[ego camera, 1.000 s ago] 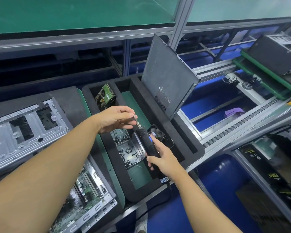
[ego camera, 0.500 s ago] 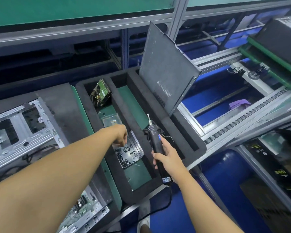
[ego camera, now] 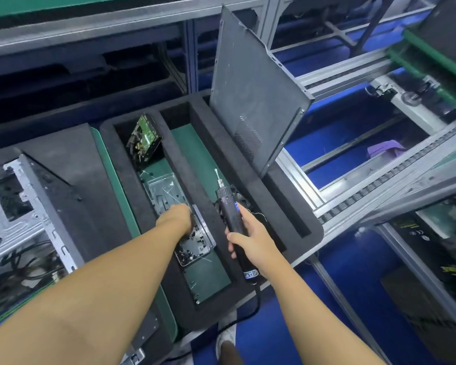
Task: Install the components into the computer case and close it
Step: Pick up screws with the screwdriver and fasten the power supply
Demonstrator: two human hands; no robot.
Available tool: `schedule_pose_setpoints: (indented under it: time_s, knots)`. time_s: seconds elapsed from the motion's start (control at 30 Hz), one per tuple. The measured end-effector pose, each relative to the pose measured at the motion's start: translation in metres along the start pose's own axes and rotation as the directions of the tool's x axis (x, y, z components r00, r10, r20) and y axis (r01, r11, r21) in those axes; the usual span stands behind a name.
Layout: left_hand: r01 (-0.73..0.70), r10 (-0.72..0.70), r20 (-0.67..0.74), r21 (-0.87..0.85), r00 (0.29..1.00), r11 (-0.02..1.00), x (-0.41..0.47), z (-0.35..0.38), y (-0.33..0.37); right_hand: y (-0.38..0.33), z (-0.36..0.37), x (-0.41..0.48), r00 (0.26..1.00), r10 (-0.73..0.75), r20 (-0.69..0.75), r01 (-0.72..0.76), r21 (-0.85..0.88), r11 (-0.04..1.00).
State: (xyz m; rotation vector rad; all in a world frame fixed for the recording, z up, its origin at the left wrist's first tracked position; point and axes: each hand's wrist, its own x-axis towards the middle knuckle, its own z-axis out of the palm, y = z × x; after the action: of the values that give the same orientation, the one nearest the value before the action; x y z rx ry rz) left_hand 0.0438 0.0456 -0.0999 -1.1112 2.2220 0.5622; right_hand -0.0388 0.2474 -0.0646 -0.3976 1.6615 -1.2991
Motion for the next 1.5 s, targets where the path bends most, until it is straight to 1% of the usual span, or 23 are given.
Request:
schedule_pose_setpoints:
  time_s: [0.1, 0.2, 0.3, 0.43, 0.63, 0.77, 0.9, 0.97, 1.0, 1.07, 1.13, 1.17, 1.2, 1.23, 1.27, 1.3, 1.33, 1.37, 1.43, 1.5]
  knots:
    - [0.044, -0.044, -0.018, -0.024, 0.999, 0.999, -0.001, 0.014, 0.006, 0.000, -0.001, 0.003, 1.000, 0.007, 0.012, -0.007, 0.002, 1.000]
    - [0.069, -0.075, -0.082, -0.070, 0.994, 0.995, -0.001, 0.028, 0.008, 0.000, -0.002, 0.003, 1.000, 0.012, 0.020, -0.012, 0.003, 1.000]
    - [0.084, -0.100, -0.137, -0.119, 0.986, 0.989, 0.001, 0.032, 0.010, 0.001, -0.003, 0.003, 1.000, 0.020, 0.016, -0.020, 0.006, 1.000]
    - [0.080, -0.102, -0.180, -0.123, 0.978, 0.989, 0.002, 0.033, 0.008, 0.002, -0.003, 0.001, 1.000, 0.007, 0.025, -0.007, -0.008, 1.000]
    - [0.061, -0.083, -0.185, -0.121, 0.979, 0.991, 0.005, 0.031, 0.008, 0.002, -0.004, 0.000, 1.000, 0.022, 0.022, -0.021, -0.019, 1.000]
    - [0.071, -0.089, -0.140, -0.129, 0.986, 0.989, 0.009, 0.025, 0.004, 0.003, -0.005, 0.000, 1.000, 0.017, 0.023, -0.016, -0.022, 1.000]
    - [0.056, -0.070, -0.073, -0.174, 0.995, 0.983, 0.007, 0.010, 0.002, 0.002, -0.006, -0.001, 0.999, -0.002, 0.034, 0.004, -0.057, 0.998]
    - [0.055, -0.058, -0.027, -0.116, 0.998, 0.992, 0.005, -0.007, -0.002, -0.001, -0.004, -0.003, 0.999, -0.002, 0.039, 0.004, -0.059, 0.998]
    - [0.063, -0.066, -0.026, -0.104, 0.997, 0.993, 0.004, -0.018, -0.005, -0.003, -0.003, -0.004, 0.999, 0.000, 0.042, 0.002, -0.053, 0.999]
    - [0.060, -0.075, -0.098, -0.155, 0.992, 0.986, 0.000, -0.041, -0.013, -0.008, 0.001, -0.008, 0.999, 0.001, 0.054, 0.000, -0.025, 1.000]
    - [0.032, -0.074, -0.147, -0.268, 0.986, 0.963, -0.003, -0.060, -0.022, -0.014, 0.007, -0.012, 0.997, -0.005, 0.079, 0.004, 0.012, 1.000]
    - [0.005, -0.069, -0.131, -0.435, 0.989, 0.900, -0.002, -0.066, -0.028, -0.017, 0.011, -0.015, 0.995, -0.011, 0.096, 0.008, 0.031, 0.999]
    - [-0.012, -0.059, -0.087, -0.655, 0.994, 0.755, -0.004, -0.071, -0.032, -0.020, 0.015, -0.017, 0.993, -0.023, 0.113, 0.017, 0.047, 0.999]
    - [-0.022, -0.054, -0.060, -0.845, 0.997, 0.534, -0.006, -0.075, -0.035, -0.023, 0.020, -0.020, 0.990, -0.039, 0.133, 0.031, 0.059, 0.998]
    - [-0.034, -0.030, -0.046, -0.944, 0.998, 0.328, -0.012, -0.080, -0.039, -0.026, 0.024, -0.023, 0.986, -0.056, 0.159, 0.047, 0.065, 0.997]
    - [-0.034, 0.014, -0.032, -0.984, 0.999, 0.172, -0.018, -0.085, -0.042, -0.029, 0.028, -0.026, 0.979, -0.071, 0.189, 0.059, 0.067, 0.996]
    - [-0.015, 0.073, -0.011, -0.998, 0.997, 0.063, -0.024, -0.089, -0.045, -0.031, 0.032, -0.029, 0.973, -0.079, 0.217, 0.066, 0.070, 0.995]
    - [0.013, 0.144, 0.009, -1.000, 0.989, -0.024, -0.030, -0.092, -0.047, -0.033, 0.036, -0.031, 0.969, -0.081, 0.234, 0.066, 0.072, 0.995]
    - [0.093, 0.271, 0.043, -0.981, 0.962, -0.173, -0.044, -0.097, -0.051, -0.034, 0.042, -0.035, 0.967, -0.082, 0.243, 0.067, 0.070, 0.995]
    - [0.132, 0.357, 0.030, -0.955, 0.934, -0.265, -0.055, -0.095, -0.054, -0.034, 0.049, -0.040, 0.971, -0.079, 0.225, 0.065, 0.071, 0.995]
